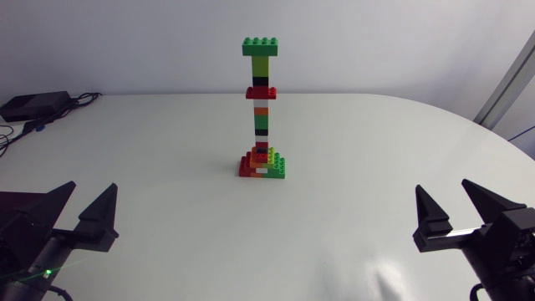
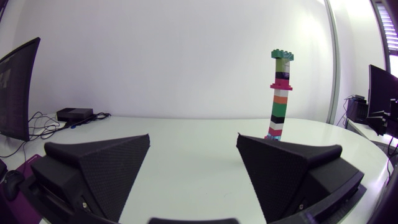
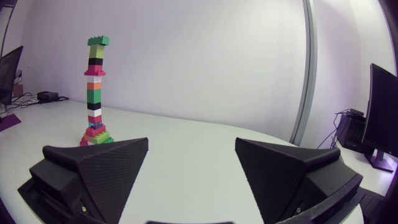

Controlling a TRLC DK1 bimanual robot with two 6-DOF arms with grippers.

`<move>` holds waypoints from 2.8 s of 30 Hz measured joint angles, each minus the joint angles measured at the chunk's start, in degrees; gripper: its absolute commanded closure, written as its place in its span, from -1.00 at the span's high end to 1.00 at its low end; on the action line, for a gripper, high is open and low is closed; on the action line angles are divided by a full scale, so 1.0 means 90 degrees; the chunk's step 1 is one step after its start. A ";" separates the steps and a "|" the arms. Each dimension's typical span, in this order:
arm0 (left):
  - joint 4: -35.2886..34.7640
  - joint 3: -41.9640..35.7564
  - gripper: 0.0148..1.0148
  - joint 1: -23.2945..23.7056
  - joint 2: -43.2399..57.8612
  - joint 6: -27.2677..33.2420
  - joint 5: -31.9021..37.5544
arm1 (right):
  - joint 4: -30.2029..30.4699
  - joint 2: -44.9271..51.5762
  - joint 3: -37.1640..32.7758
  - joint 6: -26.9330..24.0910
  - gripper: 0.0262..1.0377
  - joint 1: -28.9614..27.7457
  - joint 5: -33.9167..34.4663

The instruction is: Disassemble duplo

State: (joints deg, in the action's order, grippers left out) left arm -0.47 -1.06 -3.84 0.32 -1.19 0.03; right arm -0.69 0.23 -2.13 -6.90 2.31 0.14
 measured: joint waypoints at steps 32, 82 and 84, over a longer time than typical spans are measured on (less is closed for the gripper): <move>-0.1071 -0.4082 0.76 0.1037 0.5855 -0.0236 -0.3293 | -0.0211 0.3655 -0.2254 -0.0100 0.93 -0.0243 -0.0097; -0.0806 -0.8871 0.83 -0.1083 1.2837 0.4466 -0.5459 | 0.3755 0.5965 -0.5095 -0.0860 0.92 0.0884 -0.2448; -0.1073 -0.9078 0.82 -0.1086 1.2983 0.4663 -0.5583 | 0.3757 0.5962 -0.5095 -0.0886 0.92 0.0920 -0.2448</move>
State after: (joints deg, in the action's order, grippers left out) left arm -10.13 -82.76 -13.61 117.16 40.77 -50.22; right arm 33.12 53.89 -47.99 -14.87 10.59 -21.89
